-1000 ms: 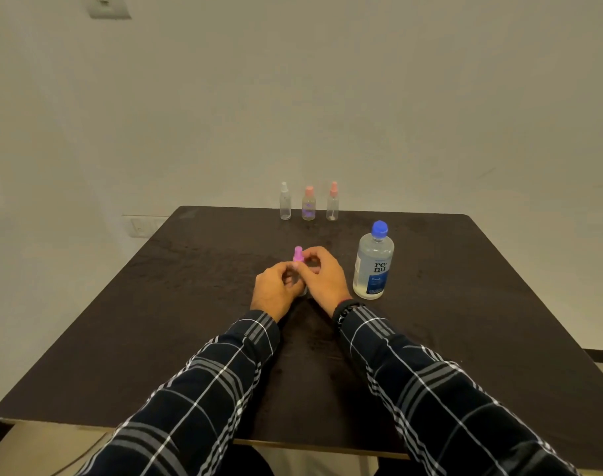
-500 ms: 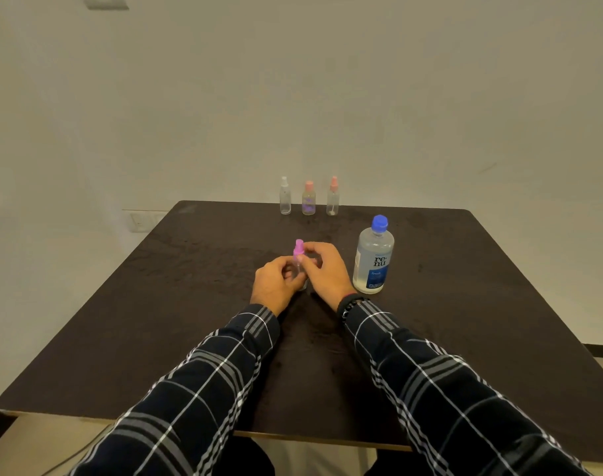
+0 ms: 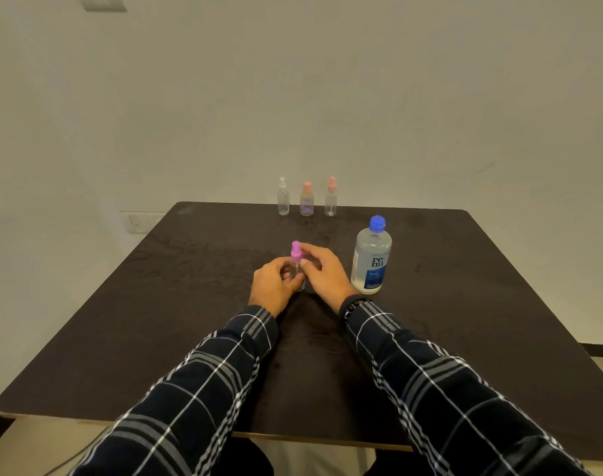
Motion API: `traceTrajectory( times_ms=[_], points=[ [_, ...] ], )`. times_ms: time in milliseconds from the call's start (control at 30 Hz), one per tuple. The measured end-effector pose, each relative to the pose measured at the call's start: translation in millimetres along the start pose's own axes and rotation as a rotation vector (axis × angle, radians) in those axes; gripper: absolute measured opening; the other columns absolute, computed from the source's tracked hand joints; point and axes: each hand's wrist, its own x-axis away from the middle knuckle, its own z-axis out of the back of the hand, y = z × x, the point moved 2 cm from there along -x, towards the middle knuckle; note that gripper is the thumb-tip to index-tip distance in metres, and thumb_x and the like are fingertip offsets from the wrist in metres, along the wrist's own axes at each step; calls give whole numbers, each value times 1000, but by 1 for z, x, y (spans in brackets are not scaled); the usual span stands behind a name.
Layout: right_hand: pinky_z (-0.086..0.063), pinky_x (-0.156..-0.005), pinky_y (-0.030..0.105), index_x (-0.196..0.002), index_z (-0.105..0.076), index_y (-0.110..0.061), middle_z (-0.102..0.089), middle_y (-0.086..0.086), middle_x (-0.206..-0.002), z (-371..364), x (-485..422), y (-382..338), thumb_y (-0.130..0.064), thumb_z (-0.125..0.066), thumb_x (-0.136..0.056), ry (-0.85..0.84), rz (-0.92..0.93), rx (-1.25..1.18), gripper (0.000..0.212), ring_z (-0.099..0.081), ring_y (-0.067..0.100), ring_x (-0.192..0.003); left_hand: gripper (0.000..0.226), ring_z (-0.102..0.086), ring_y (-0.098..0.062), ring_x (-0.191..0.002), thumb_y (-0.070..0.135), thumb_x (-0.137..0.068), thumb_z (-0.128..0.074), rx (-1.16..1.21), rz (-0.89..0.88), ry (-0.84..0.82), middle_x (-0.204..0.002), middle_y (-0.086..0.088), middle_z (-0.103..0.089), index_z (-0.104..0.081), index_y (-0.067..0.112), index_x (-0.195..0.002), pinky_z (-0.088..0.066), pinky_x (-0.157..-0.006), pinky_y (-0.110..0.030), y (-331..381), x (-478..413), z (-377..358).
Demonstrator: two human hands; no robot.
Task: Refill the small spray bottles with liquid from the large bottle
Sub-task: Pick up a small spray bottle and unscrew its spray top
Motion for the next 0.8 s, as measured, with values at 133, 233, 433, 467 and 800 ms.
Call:
traceTrajectory(
  times_ms=[133, 233, 433, 467, 800],
  points=[
    [-52, -82, 19, -136, -48, -17, -58, 0, -122, -1, 2, -5, -28, -77, -86, 38, -93, -96, 59, -63, 9, -102, 27, -63, 6, -80, 11, -87, -75, -10, -4, 0, -89, 11, -69, -70, 17, -112, -55, -80, -18, 1, 0, 2],
    [-49, -72, 14, -112, -59, -15, -64, 1, -110, -2, -1, -8, -27, -81, -81, 130, -77, -20, 39, -64, 8, -90, 24, -63, 5, -80, 13, -87, -74, -18, -11, 5, -88, 10, -68, -69, 18, -110, -53, -77, -14, 1, 0, 2],
    [-47, -82, 6, -122, -63, -17, -58, 2, -120, 4, 1, -12, -18, -63, -95, 135, 44, 6, 27, -57, -2, -94, 29, -62, 5, -82, 22, -88, -77, -22, -5, -1, -92, 11, -68, -68, 18, -115, -47, -75, -9, 0, -1, -1],
    [-50, -89, 13, -123, -63, -18, -59, 1, -120, 6, 0, -14, -19, -62, -96, 155, 52, -18, 27, -58, -1, -97, 31, -62, 6, -81, 22, -87, -77, -26, -3, 1, -91, 12, -68, -68, 18, -116, -46, -74, -7, 0, -1, -1],
    [-58, -89, 42, -120, -56, -37, -62, -2, -118, 23, -9, -34, -45, -62, -90, 341, 83, -192, 32, -64, 12, -103, 37, -65, -2, -89, 24, -86, -79, -12, 21, 16, -103, 5, -71, -67, 18, -121, -51, -86, -18, -3, -3, -2]
  ],
)
